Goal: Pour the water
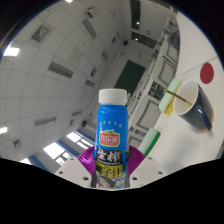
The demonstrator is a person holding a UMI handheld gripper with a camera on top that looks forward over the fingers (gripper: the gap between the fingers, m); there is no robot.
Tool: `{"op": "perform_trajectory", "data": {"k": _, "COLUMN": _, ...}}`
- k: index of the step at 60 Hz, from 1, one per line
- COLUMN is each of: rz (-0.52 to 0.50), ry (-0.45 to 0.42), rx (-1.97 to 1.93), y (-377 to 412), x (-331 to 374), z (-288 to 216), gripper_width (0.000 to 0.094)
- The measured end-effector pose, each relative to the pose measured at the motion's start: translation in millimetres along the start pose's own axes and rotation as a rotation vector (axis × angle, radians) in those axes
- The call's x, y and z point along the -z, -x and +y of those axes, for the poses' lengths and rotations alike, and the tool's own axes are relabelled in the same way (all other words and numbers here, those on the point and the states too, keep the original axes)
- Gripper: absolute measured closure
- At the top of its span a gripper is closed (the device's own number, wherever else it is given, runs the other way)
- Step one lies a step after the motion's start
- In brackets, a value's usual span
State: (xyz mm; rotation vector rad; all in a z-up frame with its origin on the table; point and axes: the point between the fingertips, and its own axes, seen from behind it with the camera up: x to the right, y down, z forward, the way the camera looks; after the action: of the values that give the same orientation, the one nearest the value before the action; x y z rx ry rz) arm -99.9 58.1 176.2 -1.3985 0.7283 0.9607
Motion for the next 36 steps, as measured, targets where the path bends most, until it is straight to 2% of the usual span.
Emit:
{"op": "perform_trajectory", "data": {"k": 5, "rz": -0.045, "ry": -0.025, "rx": -0.273, "y": -15, "x": 11, "z": -30, "gripper_width": 0.0565}}
{"op": "perform_trajectory", "data": {"k": 17, "rz": -0.082, "ry": -0.015, "rx": -0.723, "y": -3, "x": 29, "z": -29, "gripper_width": 0.0564}}
{"op": "perform_trajectory", "data": {"k": 25, "rz": -0.111, "ry": 0.007, "rx": -0.842, "y": 14, "x": 40, "z": -29, "gripper_width": 0.0563}}
{"op": "perform_trajectory", "data": {"k": 32, "rz": -0.090, "ry": 0.011, "rx": -0.849, "y": 10, "x": 50, "z": -29, "gripper_width": 0.0564}}
{"op": "perform_trajectory", "data": {"k": 36, "rz": -0.067, "ry": 0.056, "rx": -0.813, "y": 22, "x": 70, "z": -16, "gripper_width": 0.0565}}
